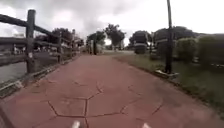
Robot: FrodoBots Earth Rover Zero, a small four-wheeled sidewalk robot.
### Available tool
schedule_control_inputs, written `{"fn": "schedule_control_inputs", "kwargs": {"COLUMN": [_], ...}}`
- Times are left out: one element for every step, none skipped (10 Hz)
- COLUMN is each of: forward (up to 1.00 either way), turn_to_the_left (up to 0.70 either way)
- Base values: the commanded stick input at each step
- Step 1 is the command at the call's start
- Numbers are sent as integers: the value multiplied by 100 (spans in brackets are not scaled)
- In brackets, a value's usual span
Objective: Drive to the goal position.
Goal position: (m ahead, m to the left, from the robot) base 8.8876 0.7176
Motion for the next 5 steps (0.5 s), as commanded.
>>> {"fn": "schedule_control_inputs", "kwargs": {"forward": [70, 70, 70, 70, 70], "turn_to_the_left": [0, 0, 0, 15, 18]}}
